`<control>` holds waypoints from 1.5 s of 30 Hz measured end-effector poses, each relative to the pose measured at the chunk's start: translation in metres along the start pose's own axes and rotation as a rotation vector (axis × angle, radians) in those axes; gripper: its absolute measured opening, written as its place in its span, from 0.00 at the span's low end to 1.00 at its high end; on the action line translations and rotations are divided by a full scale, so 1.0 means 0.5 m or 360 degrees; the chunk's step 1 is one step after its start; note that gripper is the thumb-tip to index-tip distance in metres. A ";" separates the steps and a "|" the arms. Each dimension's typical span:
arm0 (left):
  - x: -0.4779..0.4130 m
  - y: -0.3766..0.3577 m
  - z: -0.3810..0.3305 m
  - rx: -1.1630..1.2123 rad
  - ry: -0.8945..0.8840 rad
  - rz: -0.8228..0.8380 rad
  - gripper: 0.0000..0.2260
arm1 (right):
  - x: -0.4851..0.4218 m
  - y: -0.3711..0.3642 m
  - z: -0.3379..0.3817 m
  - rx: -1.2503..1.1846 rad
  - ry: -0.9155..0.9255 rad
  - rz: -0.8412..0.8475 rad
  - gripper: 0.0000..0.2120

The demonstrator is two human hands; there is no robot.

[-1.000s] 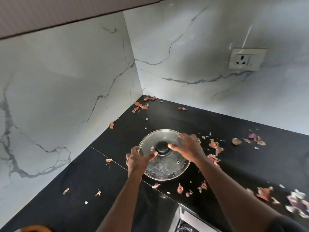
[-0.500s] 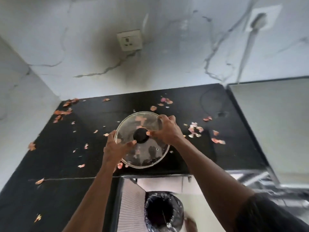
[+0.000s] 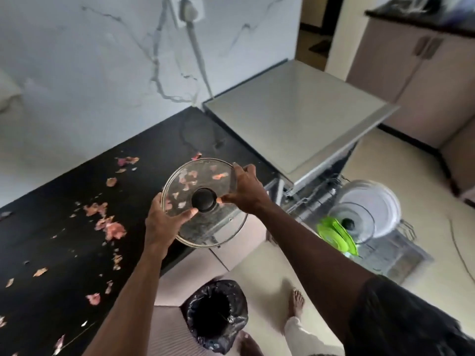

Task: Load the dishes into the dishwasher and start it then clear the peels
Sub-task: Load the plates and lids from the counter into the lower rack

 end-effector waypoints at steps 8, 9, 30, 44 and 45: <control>0.025 -0.182 -0.160 -0.0137 -0.0409 0.0218 0.40 | 0.098 0.154 -0.190 -0.0161 -0.0248 -0.0393 0.53; 0.028 -0.206 -0.180 -0.0141 -0.0443 0.0248 0.40 | 0.111 0.173 -0.212 -0.0190 -0.0275 -0.0438 0.53; 0.175 -0.739 -0.596 -0.0394 -0.1189 0.0470 0.37 | 0.285 0.582 -0.655 -0.0279 -0.0458 -0.1143 0.44; 0.059 -1.006 -0.460 -0.0693 -0.1406 0.0729 0.33 | 0.290 0.425 -0.864 -0.0346 -0.0796 -0.1186 0.16; 0.041 -1.029 -0.434 -0.0707 -0.1429 0.0731 0.31 | 0.276 0.401 -0.888 -0.0343 -0.0821 -0.1167 0.16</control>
Point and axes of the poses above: each hand's wrist, its own x-axis away from the middle knuckle, its own y-axis out of the back of the hand, z = x × y, the point moved 1 cm from there along -x, towards the middle knuckle, and after that the axes turned 7 degrees about -x, right-handed, at the moved point
